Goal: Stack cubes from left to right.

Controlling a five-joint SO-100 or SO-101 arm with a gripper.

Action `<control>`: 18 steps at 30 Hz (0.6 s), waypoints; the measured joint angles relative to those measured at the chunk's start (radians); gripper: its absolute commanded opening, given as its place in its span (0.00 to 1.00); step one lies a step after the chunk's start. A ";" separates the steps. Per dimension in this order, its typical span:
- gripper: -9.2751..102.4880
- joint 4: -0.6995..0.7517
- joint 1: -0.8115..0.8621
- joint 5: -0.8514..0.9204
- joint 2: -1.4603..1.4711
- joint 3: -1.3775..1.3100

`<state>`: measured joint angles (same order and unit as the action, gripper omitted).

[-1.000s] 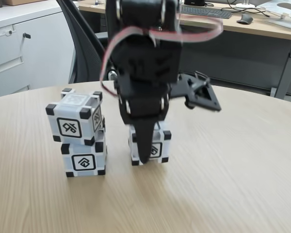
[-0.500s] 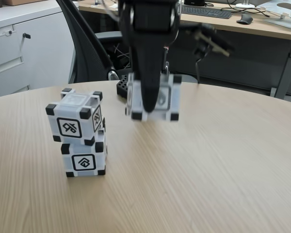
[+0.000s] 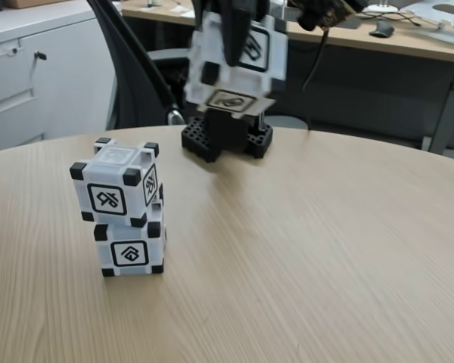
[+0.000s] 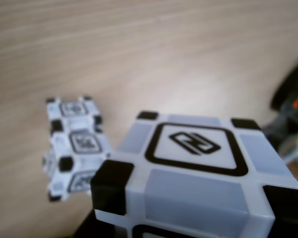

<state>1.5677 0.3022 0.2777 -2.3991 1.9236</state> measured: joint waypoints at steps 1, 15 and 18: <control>0.08 0.003 0.017 0.008 -0.002 0.000; 0.08 0.005 0.295 0.170 -0.003 0.000; 0.08 0.005 0.356 0.202 -0.003 0.000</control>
<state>1.5723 0.6581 0.4801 -2.4022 1.9236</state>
